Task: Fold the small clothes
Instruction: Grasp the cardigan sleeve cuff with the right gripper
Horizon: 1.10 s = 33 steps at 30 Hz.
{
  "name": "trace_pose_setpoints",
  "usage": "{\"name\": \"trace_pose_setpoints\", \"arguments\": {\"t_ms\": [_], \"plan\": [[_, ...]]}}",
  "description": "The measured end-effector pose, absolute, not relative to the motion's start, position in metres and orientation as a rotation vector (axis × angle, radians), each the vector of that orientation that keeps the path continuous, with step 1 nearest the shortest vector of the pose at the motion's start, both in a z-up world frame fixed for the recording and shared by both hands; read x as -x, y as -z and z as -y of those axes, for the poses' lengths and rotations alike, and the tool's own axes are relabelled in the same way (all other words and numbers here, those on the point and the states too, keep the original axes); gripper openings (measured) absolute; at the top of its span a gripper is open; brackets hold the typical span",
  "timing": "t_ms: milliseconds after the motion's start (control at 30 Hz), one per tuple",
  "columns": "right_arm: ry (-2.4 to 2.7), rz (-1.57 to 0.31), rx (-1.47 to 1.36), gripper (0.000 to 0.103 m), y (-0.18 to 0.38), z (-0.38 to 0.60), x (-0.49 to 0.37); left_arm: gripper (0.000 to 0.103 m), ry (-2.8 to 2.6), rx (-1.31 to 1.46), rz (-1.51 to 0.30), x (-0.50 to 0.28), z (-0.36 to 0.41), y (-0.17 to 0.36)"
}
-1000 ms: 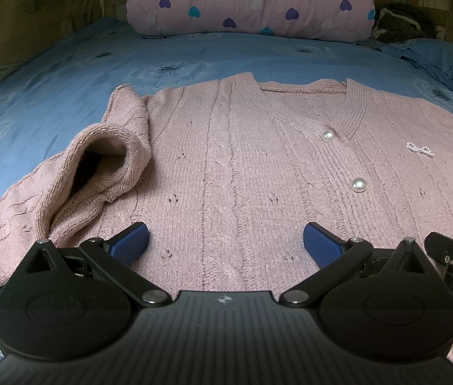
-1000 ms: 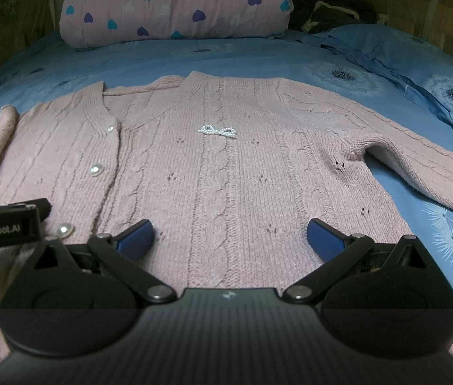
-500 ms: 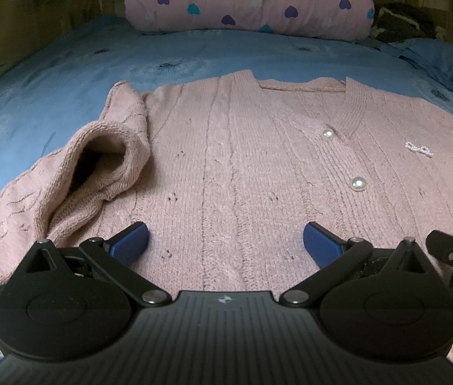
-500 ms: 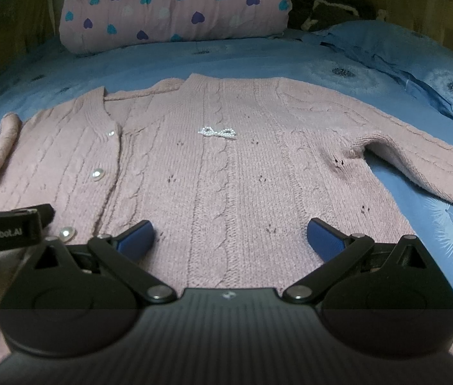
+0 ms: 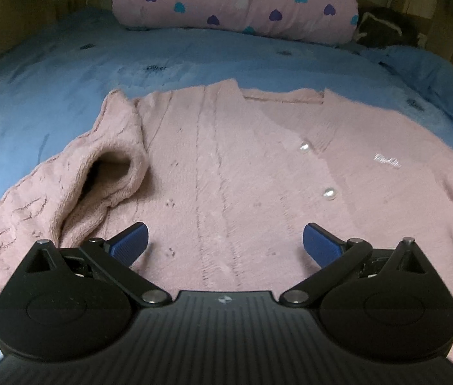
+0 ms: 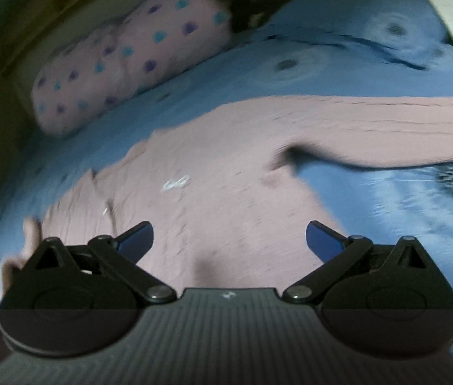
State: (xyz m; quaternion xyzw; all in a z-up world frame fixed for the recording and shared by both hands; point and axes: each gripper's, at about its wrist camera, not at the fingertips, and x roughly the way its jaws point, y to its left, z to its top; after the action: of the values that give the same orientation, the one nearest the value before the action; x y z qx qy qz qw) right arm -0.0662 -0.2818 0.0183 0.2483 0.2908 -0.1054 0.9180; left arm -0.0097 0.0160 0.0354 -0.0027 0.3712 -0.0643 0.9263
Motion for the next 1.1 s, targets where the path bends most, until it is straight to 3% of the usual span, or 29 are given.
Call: {"name": "trace_pose_setpoints", "arguments": {"t_ms": [200,467,1100], "plan": [[0.403,-0.511,-0.621,0.103,-0.020,0.337,0.082,0.103,0.138,0.002,-0.762,0.015,-0.001,-0.046],[0.589,-0.530,-0.739,0.103,0.000,0.403,0.087,0.103,0.128,-0.008,-0.782,0.014,0.011,-0.039],[0.575,-0.481,-0.767,0.103,0.011,0.434,0.067,0.103,0.083,-0.100,-0.764,0.014,0.025,-0.011]]}}
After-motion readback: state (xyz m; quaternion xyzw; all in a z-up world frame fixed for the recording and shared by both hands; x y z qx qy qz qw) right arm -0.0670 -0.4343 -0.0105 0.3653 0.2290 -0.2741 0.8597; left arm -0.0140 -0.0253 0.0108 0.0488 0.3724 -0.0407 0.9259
